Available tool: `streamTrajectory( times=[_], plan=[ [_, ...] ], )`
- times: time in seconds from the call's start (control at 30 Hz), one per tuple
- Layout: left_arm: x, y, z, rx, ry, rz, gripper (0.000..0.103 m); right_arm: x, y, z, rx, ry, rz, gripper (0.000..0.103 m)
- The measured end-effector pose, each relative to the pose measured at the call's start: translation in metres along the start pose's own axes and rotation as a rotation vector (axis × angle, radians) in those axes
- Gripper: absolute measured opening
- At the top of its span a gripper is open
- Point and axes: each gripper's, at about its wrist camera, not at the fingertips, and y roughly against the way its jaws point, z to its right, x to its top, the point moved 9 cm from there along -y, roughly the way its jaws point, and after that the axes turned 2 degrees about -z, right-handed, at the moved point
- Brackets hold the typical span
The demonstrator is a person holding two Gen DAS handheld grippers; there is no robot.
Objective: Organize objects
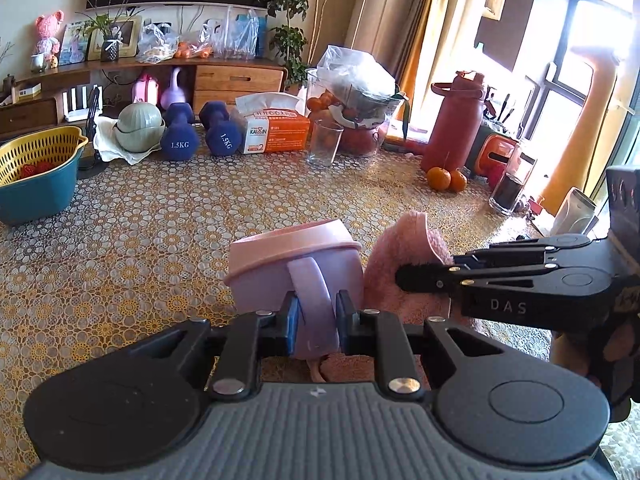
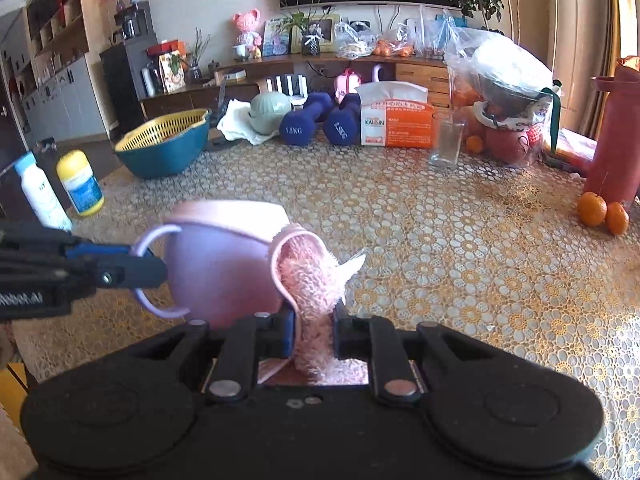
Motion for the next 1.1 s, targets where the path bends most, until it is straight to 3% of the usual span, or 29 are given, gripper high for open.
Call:
streamTrajectory(
  times=[0.2, 0.3, 0.67, 0.87, 0.97, 1.1],
  plan=[
    [-0.001, 0.000, 0.010, -0.013, -0.020, -0.006, 0.019, 0.021, 0.015, -0.035, 0.096, 0.043, 0.054, 0.016],
    [-0.003, 0.000, 0.009, -0.016, -0.019, -0.012, 0.019, 0.025, 0.011, -0.043, 0.099, 0.058, 0.056, 0.016],
    [-0.005, 0.003, 0.010, -0.026, -0.010, -0.014, 0.019, 0.006, -0.007, -0.035, 0.180, 0.021, -0.033, 0.016],
    [-0.006, 0.002, 0.010, -0.030, -0.020, -0.020, 0.019, -0.012, -0.020, -0.028, 0.127, 0.053, -0.071, 0.017],
    [-0.008, 0.002, 0.012, -0.028, -0.040, -0.021, 0.018, -0.017, -0.026, -0.015, 0.020, 0.097, -0.072, 0.017],
    [-0.012, 0.004, 0.008, -0.025, -0.037, -0.021, 0.018, -0.019, -0.028, 0.011, -0.027, 0.039, -0.086, 0.016]
  ],
)
